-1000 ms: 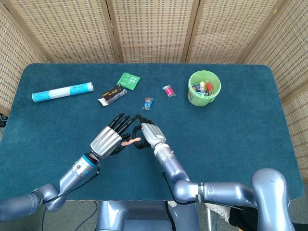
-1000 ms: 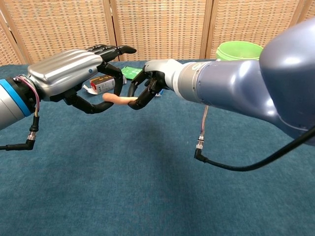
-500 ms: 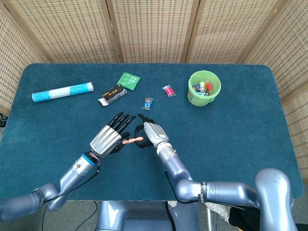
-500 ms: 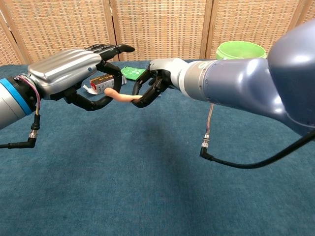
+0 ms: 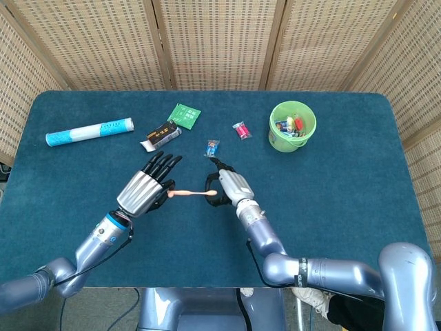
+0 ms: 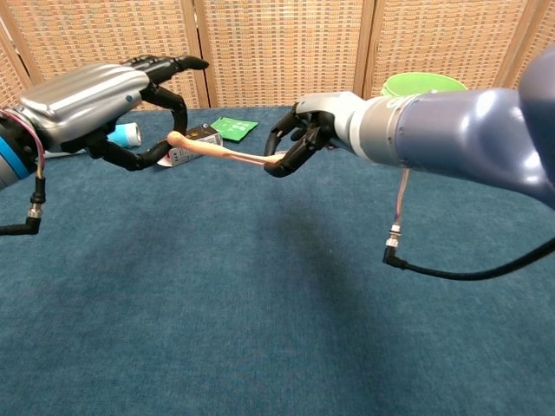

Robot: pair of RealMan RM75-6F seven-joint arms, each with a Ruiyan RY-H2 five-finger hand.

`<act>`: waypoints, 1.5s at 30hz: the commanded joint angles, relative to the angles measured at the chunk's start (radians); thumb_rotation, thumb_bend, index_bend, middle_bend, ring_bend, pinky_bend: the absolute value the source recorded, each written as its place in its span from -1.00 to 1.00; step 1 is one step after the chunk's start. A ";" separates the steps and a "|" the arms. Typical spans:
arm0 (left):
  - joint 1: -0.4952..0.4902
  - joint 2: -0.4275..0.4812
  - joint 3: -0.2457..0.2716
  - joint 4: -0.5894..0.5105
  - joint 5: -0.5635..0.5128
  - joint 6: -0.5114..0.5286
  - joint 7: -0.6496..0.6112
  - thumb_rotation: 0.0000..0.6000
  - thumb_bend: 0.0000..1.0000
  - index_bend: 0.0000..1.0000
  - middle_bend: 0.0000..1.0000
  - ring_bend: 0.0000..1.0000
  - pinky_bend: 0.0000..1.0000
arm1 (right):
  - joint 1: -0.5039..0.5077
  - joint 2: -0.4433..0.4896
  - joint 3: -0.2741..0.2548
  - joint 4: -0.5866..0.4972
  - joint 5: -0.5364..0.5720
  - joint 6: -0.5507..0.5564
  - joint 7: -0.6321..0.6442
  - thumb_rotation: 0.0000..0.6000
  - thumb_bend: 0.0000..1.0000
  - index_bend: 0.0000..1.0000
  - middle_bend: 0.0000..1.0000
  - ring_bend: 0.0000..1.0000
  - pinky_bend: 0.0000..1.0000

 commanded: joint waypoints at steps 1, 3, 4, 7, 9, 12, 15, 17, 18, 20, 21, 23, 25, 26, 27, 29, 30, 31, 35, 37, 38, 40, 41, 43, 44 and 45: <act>0.008 0.021 -0.004 -0.005 -0.006 0.011 -0.005 1.00 0.06 0.56 -1.00 -1.00 -1.00 | -0.014 0.018 -0.004 -0.005 -0.005 -0.004 0.011 1.00 0.46 0.49 -0.85 -1.00 -1.00; 0.014 0.035 -0.005 -0.006 -0.012 0.018 -0.007 1.00 0.07 0.56 -1.00 -1.00 -1.00 | -0.025 0.032 -0.008 -0.008 -0.008 -0.005 0.018 1.00 0.46 0.49 -0.85 -1.00 -1.00; 0.019 0.042 -0.005 -0.007 -0.014 0.023 -0.009 1.00 0.07 0.56 -1.00 -1.00 -1.00 | -0.030 0.038 -0.010 -0.009 -0.010 -0.006 0.021 1.00 0.46 0.49 -0.85 -1.00 -1.00; 0.038 0.063 -0.003 -0.010 -0.024 0.041 -0.026 1.00 0.08 0.56 -1.00 -1.00 -1.00 | -0.051 0.061 -0.019 -0.011 -0.016 -0.010 0.035 1.00 0.46 0.50 -0.85 -1.00 -1.00; 0.052 0.083 -0.003 -0.011 -0.030 0.057 -0.038 1.00 0.09 0.56 -1.00 -1.00 -1.00 | -0.065 0.078 -0.027 -0.013 -0.024 -0.013 0.042 1.00 0.46 0.50 -0.85 -1.00 -1.00; 0.073 0.115 -0.007 -0.010 -0.042 0.079 -0.057 1.00 0.10 0.57 -1.00 -1.00 -1.00 | -0.086 0.102 -0.035 -0.018 -0.034 -0.015 0.055 1.00 0.46 0.50 -0.85 -1.00 -1.00; 0.093 0.146 -0.009 -0.005 -0.053 0.097 -0.076 1.00 0.10 0.57 -1.00 -1.00 -1.00 | -0.106 0.125 -0.041 -0.022 -0.042 -0.015 0.070 1.00 0.47 0.50 -0.85 -1.00 -1.00; 0.108 0.166 -0.011 0.002 -0.065 0.110 -0.091 1.00 0.10 0.57 -1.00 -1.00 -1.00 | -0.120 0.140 -0.046 -0.025 -0.047 -0.015 0.078 1.00 0.47 0.50 -0.85 -1.00 -1.00; 0.115 0.175 -0.012 0.006 -0.069 0.115 -0.099 1.00 0.10 0.57 -1.00 -1.00 -1.00 | -0.126 0.147 -0.048 -0.027 -0.050 -0.015 0.082 1.00 0.47 0.50 -0.85 -1.00 -1.00; 0.129 0.192 -0.013 0.014 -0.077 0.126 -0.119 1.00 0.10 0.57 -1.00 -1.00 -1.00 | -0.139 0.161 -0.051 -0.032 -0.057 -0.018 0.091 1.00 0.47 0.50 -0.85 -1.00 -1.00; 0.135 0.200 -0.013 0.019 -0.081 0.131 -0.128 1.00 0.10 0.57 -1.00 -1.00 -1.00 | -0.145 0.168 -0.054 -0.034 -0.060 -0.019 0.095 1.00 0.47 0.50 -0.85 -1.00 -1.00; 0.153 0.218 -0.015 0.035 -0.091 0.145 -0.154 1.00 0.10 0.57 -1.00 -1.00 -1.00 | -0.159 0.184 -0.059 -0.037 -0.071 -0.023 0.105 1.00 0.47 0.50 -0.85 -1.00 -1.00; 0.166 0.233 -0.017 0.049 -0.098 0.155 -0.179 1.00 0.11 0.57 -1.00 -1.00 -1.00 | -0.172 0.200 -0.065 -0.039 -0.082 -0.026 0.114 1.00 0.47 0.50 -0.86 -1.00 -1.00; 0.171 0.239 -0.018 0.055 -0.102 0.159 -0.189 1.00 0.11 0.57 -1.00 -1.00 -1.00 | -0.177 0.206 -0.067 -0.039 -0.086 -0.028 0.117 1.00 0.47 0.50 -0.86 -1.00 -1.00; 0.178 0.246 -0.018 0.064 -0.105 0.163 -0.201 1.00 0.11 0.57 -1.00 -1.00 -1.00 | -0.185 0.214 -0.070 -0.040 -0.091 -0.030 0.124 1.00 0.47 0.50 -0.86 -1.00 -1.00; 0.186 0.255 -0.018 0.076 -0.109 0.166 -0.215 1.00 0.12 0.57 -1.00 -1.00 -1.00 | -0.195 0.224 -0.073 -0.041 -0.098 -0.033 0.133 1.00 0.47 0.50 -0.85 -1.00 -1.00; 0.191 0.259 -0.017 0.082 -0.110 0.168 -0.226 1.00 0.12 0.57 -1.00 -1.00 -1.00 | -0.203 0.232 -0.077 -0.043 -0.102 -0.035 0.139 1.00 0.47 0.50 -0.86 -1.00 -1.00; 0.194 0.261 -0.016 0.086 -0.111 0.169 -0.233 1.00 0.12 0.57 -1.00 -1.00 -1.00 | -0.208 0.237 -0.079 -0.044 -0.106 -0.037 0.143 1.00 0.47 0.50 -0.86 -1.00 -1.00; 0.202 0.264 -0.011 0.100 -0.108 0.170 -0.253 1.00 0.12 0.57 -1.00 -1.00 -1.00 | -0.226 0.257 -0.088 -0.050 -0.124 -0.048 0.157 1.00 0.47 0.50 -0.85 -1.00 -1.00; 0.203 0.266 -0.014 0.108 -0.110 0.170 -0.258 1.00 0.12 0.57 -1.00 -1.00 -1.00 | -0.231 0.263 -0.091 -0.048 -0.130 -0.048 0.160 1.00 0.47 0.50 -0.85 -1.00 -1.00; 0.206 0.268 -0.016 0.112 -0.113 0.171 -0.262 1.00 0.12 0.57 -1.00 -1.00 -1.00 | -0.234 0.266 -0.092 -0.046 -0.131 -0.049 0.163 1.00 0.47 0.50 -0.85 -1.00 -1.00; 0.209 0.275 -0.018 0.124 -0.116 0.173 -0.266 1.00 0.12 0.57 -1.00 -1.00 -1.00 | -0.239 0.271 -0.095 -0.039 -0.134 -0.051 0.168 1.00 0.47 0.50 -0.85 -1.00 -1.00; 0.212 0.281 -0.020 0.135 -0.120 0.173 -0.267 1.00 0.12 0.57 -1.00 -1.00 -1.00 | -0.243 0.276 -0.098 -0.032 -0.136 -0.054 0.170 1.00 0.47 0.50 -0.85 -1.00 -1.00; 0.215 0.290 -0.026 0.151 -0.130 0.170 -0.272 1.00 0.13 0.57 -1.00 -1.00 -1.00 | -0.250 0.282 -0.101 -0.023 -0.137 -0.058 0.176 1.00 0.47 0.50 -0.85 -1.00 -1.00; 0.216 0.296 -0.030 0.162 -0.137 0.166 -0.277 1.00 0.14 0.57 -1.00 -1.00 -1.00 | -0.255 0.287 -0.102 -0.016 -0.138 -0.063 0.182 1.00 0.47 0.50 -0.85 -1.00 -1.00; 0.217 0.300 -0.033 0.170 -0.144 0.161 -0.280 1.00 0.14 0.57 -1.00 -1.00 -1.00 | -0.259 0.291 -0.104 -0.010 -0.139 -0.066 0.187 1.00 0.47 0.50 -0.85 -1.00 -1.00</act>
